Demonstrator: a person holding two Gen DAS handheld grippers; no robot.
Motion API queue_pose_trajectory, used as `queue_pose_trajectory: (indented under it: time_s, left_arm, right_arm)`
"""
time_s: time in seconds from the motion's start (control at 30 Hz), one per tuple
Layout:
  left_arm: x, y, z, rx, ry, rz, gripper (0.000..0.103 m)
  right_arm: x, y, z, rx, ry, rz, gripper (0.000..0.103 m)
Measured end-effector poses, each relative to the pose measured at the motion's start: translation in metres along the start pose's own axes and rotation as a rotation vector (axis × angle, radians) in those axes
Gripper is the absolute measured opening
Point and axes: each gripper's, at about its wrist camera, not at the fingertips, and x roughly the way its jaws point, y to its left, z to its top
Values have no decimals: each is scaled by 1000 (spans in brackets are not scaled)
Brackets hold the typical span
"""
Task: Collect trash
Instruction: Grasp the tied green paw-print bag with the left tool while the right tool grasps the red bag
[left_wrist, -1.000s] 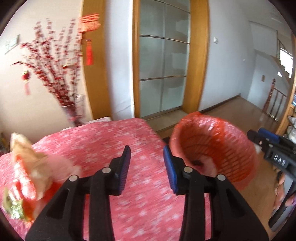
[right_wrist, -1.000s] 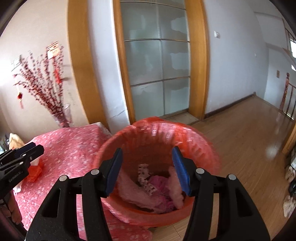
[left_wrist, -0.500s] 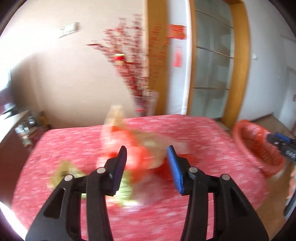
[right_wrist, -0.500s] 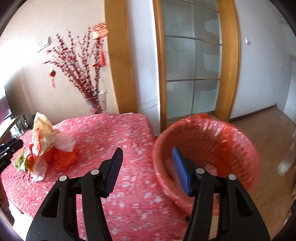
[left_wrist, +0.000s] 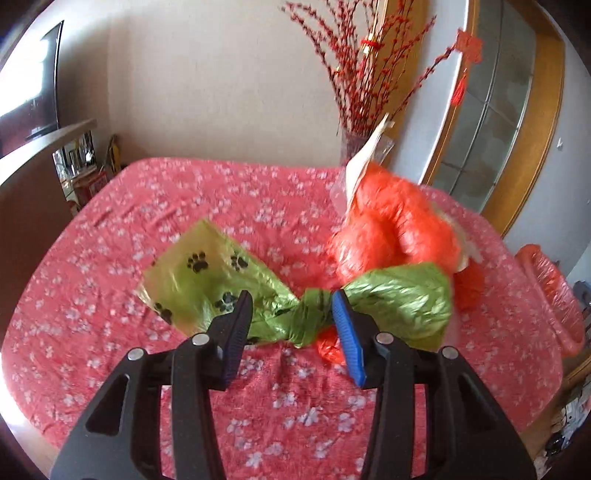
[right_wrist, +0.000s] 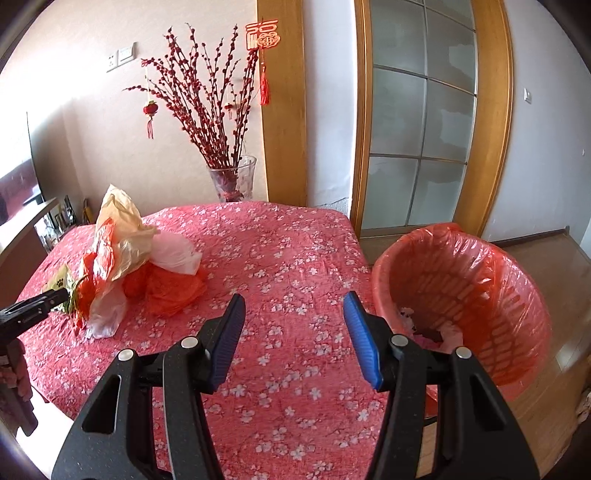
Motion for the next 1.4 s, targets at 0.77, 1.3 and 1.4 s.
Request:
queue_pose_trajectory:
  time_s: [0.77, 1.3, 1.4]
  left_arm:
    - [-10, 42, 10, 4, -55, 119, 17]
    - [-16, 122, 20, -111, -75, 206, 17]
    - [-16, 132, 24, -112, -73, 211, 17]
  right_arm:
    - [24, 108, 16, -123, 14, 196, 56]
    - [76, 247, 19, -234, 76, 323, 52]
    - [92, 258, 11, -264, 103, 264, 52]
